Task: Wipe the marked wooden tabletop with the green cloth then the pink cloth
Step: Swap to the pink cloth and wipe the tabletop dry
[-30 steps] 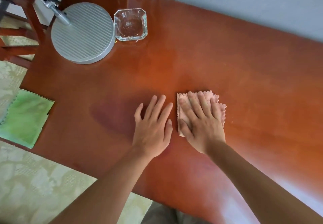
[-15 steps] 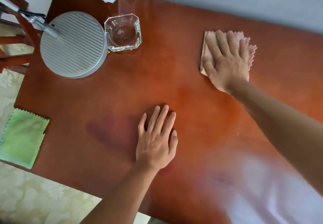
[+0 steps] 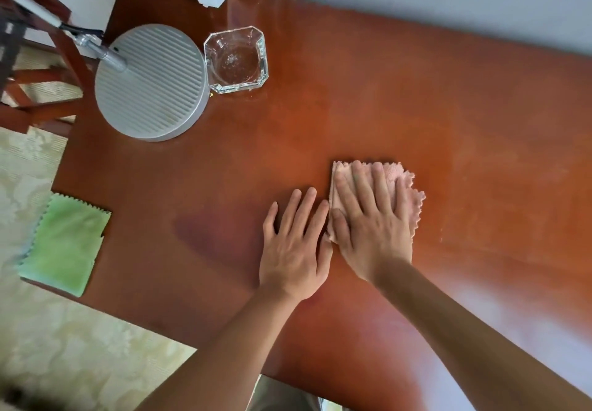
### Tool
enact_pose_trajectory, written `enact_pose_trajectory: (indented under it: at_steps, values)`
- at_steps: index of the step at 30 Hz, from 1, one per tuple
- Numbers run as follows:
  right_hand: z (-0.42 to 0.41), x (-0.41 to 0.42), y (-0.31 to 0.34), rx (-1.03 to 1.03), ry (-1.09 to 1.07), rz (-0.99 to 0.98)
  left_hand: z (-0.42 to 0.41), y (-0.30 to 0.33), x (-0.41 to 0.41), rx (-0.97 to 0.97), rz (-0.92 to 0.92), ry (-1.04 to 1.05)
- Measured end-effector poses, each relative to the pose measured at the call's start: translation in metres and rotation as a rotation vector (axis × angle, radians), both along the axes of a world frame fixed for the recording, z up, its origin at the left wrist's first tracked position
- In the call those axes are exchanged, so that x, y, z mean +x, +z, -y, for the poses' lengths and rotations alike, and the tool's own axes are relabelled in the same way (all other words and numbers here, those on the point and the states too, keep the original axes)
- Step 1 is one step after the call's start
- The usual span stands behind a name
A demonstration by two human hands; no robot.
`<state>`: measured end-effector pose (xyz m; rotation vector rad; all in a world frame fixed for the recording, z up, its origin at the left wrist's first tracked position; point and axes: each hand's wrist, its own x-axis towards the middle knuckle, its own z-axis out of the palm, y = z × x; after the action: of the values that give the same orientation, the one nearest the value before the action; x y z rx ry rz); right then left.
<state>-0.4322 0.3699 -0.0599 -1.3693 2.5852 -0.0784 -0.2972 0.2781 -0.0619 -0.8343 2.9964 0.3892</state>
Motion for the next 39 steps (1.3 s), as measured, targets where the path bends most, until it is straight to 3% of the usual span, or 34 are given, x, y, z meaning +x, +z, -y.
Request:
enact_pose_trajectory:
  at_steps: [10, 18, 28, 32, 39]
  values:
    - [0.027, 0.029, -0.002, 0.014, -0.115, -0.012, 0.023, 0.013, 0.016, 0.091, -0.152, -0.034]
    - [0.123, 0.133, 0.002, -0.018, -0.116, 0.013, 0.123, 0.031, 0.098, 0.163, -0.264, -0.021]
    - [0.271, 0.233, -0.001, -0.014, -0.053, 0.066, 0.26, 0.038, 0.256, 0.019, -0.193, 0.173]
    - [0.307, 0.245, -0.001, -0.007, -0.116, 0.076, 0.272, 0.031, 0.291, 0.024, -0.085, 0.149]
    - [0.367, 0.271, 0.0, 0.006, -0.251, 0.121, 0.266, 0.025, 0.298, 0.044, -0.113, 0.136]
